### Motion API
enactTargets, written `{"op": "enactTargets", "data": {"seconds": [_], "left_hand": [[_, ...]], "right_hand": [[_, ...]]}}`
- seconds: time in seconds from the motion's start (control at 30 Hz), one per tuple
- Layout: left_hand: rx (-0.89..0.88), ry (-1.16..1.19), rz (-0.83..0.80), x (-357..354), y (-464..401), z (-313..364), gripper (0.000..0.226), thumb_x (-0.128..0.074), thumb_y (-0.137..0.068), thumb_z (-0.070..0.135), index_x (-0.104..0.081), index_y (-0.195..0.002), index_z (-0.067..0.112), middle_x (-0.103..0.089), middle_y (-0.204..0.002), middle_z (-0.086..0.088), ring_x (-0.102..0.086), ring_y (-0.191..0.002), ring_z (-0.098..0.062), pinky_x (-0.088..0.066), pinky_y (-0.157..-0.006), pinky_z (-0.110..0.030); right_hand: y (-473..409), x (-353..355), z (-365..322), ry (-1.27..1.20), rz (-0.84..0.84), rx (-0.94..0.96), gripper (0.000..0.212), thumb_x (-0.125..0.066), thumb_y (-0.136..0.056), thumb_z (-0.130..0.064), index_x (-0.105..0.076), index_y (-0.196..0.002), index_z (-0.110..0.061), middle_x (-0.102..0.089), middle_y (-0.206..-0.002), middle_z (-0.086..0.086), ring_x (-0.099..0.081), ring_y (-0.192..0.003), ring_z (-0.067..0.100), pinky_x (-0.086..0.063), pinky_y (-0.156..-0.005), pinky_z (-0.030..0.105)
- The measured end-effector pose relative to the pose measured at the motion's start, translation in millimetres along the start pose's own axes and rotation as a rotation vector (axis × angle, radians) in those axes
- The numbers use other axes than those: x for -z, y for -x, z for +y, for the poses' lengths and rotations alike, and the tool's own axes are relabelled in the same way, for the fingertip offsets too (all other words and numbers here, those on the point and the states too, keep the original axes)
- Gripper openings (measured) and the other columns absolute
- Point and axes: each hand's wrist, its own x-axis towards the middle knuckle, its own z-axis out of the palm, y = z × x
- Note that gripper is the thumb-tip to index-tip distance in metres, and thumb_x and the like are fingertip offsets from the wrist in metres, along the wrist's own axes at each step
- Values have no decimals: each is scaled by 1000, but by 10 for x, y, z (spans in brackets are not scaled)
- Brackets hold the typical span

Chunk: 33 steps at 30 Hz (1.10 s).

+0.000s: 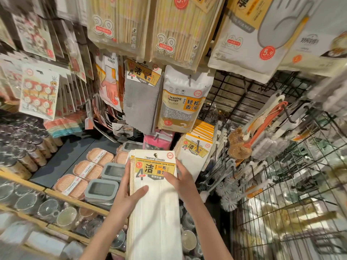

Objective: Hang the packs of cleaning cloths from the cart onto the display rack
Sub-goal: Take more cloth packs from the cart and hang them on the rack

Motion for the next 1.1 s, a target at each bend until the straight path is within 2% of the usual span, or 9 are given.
{"op": "enactTargets", "data": {"seconds": [0.13, 0.3, 0.4, 0.53, 0.7, 0.77, 0.83, 0.97, 1.1], "left_hand": [[19, 24, -4, 80, -20, -40, 83, -66, -86, 3, -24, -137, 52, -47, -138, 19, -47, -112, 16, -42, -90, -17], [64, 12, -25, 185, -36, -92, 83, -79, -78, 12, -33, -137, 47, -59, -132, 10, -55, -122, -9, -44, -104, -38], [74, 16, -68, 263, -25, -70, 92, -82, -62, 35, -37, -142, 42, -62, -130, 13, -57, -121, -10, -43, -105, -46], [56, -1, -114, 304, -25, -35, 91, -80, -67, 37, -32, -145, 43, -57, -136, 13, -53, -126, -11, -41, -107, -48], [10, -50, -90, 307, -43, -17, 77, -71, -85, 23, -25, -138, 55, -46, -141, 25, -42, -131, 1, -37, -110, -31], [4, -57, -90, 285, -51, -15, 71, -68, -86, 19, -29, -131, 57, -48, -127, 43, -42, -122, 16, -41, -100, -16], [18, -64, -91, 261, -52, 0, 67, -68, -86, 18, -33, -131, 55, -48, -108, 55, -40, -110, 29, -41, -96, -15], [41, -23, -57, 195, -45, -1, 58, -69, -84, 20, -45, -123, 56, -58, -112, 42, -51, -118, 10, -42, -106, -35], [52, -26, -14, 103, 5, 22, 56, -78, -74, 39, -52, -118, 60, -55, -134, 20, -51, -126, -7, -41, -108, -41]], "right_hand": [[35, -175, 88, 26, 101, 32, 56, -68, -73, -35, -53, -127, -34, -60, -123, -2, -55, -117, 11, -44, -101, 35], [142, -235, 64, -86, 109, 52, 52, -65, -84, -7, -51, -127, -30, -68, -112, -8, -62, -101, -1, -43, -79, 6], [166, -277, 76, -105, 110, 102, 60, -68, -79, -9, -47, -132, -26, -67, -116, -4, -62, -108, 7, -48, -86, 15], [151, -304, 75, -122, 175, 91, 60, -71, -78, -4, -47, -129, -24, -67, -114, 3, -65, -103, 13, -49, -77, 14], [70, -273, 31, -91, 173, 80, 59, -72, -76, -7, -42, -124, -23, -71, -103, 1, -67, -86, 5, -46, -67, 10], [55, -224, 36, -109, 161, 59, 53, -67, -81, 0, -45, -122, -24, -71, -104, 0, -68, -90, 6, -50, -76, 16], [33, -153, 43, -146, 158, 20, 49, -65, -81, 2, -48, -120, -22, -71, -107, 1, -67, -99, 14, -52, -91, 34], [36, -38, 33, -194, 132, -13, 47, -63, -83, 5, -45, -119, -19, -68, -111, 5, -64, -105, 20, -49, -96, 40], [72, 77, 36, -161, 139, -21, 41, -64, -82, 4, -50, -109, -23, -69, -106, -1, -65, -99, 12, -52, -84, 22]]}}
